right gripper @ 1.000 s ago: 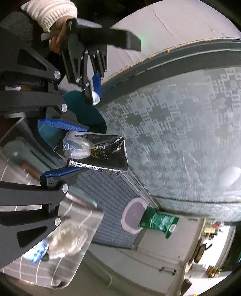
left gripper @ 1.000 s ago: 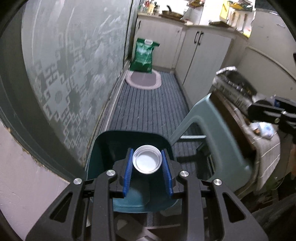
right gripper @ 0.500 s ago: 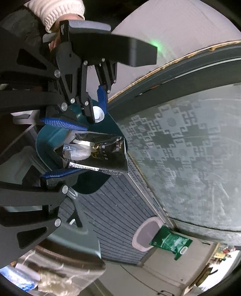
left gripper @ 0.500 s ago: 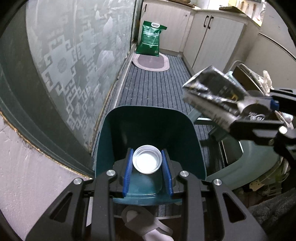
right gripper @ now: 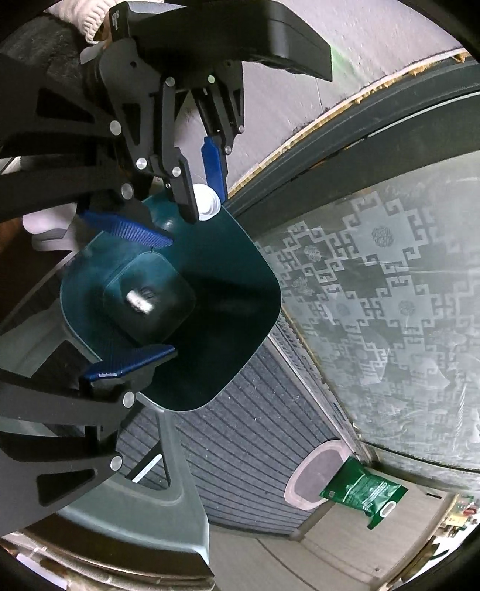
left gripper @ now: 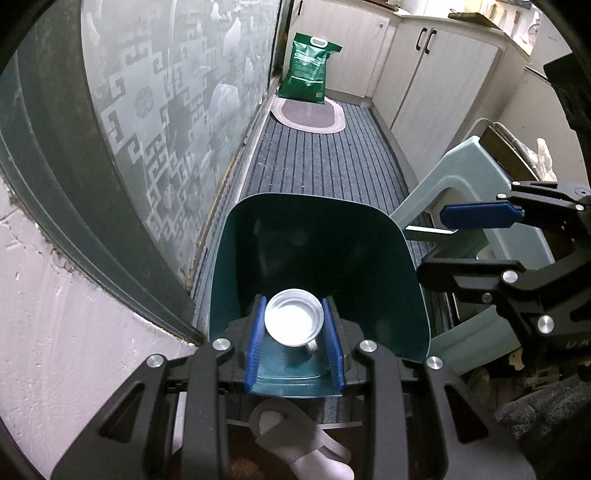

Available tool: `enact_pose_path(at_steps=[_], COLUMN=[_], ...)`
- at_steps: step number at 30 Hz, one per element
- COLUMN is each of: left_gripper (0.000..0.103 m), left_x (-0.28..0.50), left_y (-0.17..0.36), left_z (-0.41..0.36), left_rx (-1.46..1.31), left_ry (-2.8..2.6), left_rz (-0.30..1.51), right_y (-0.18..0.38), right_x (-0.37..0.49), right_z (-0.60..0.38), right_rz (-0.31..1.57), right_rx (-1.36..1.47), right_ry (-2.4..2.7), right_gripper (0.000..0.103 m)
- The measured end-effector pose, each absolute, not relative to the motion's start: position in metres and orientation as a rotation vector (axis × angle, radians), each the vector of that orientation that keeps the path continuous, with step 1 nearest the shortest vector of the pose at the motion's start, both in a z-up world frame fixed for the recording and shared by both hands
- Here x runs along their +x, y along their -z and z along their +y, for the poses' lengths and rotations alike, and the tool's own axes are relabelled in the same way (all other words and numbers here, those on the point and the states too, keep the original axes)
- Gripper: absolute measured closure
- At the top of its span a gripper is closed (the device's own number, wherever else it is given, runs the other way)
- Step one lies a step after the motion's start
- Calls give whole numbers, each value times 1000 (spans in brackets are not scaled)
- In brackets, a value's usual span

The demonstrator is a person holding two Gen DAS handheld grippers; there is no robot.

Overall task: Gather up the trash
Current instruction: 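Open the right tool to drop the black bag into the teal bin, then open the left tool to drop the white lid into the teal bin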

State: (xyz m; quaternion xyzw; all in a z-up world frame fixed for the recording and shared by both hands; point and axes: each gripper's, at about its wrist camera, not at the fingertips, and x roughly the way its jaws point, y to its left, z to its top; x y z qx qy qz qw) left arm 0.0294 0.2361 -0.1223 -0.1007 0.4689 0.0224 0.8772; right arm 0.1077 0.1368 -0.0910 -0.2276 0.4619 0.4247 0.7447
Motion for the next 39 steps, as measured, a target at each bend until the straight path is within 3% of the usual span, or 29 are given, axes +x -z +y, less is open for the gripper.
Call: enact_pose_path(at_steps=[15,22,39], left_gripper=[70,55,49], left_x=[52,64,76], left_y=[128,116,47], left_z=[225,210,134], left_rx=[-184,-105,-126], left_ry=[-67,-131,-8], left_rz=[979,929,786], right_y=[58,38,5], right_x=[104,101,107], right_z=[105,73,-40], right_rz=[927,882,803], right_rx=[-459,-430,-339], right_ry=[-938,-938,-823], right_gripper=[42,39,38])
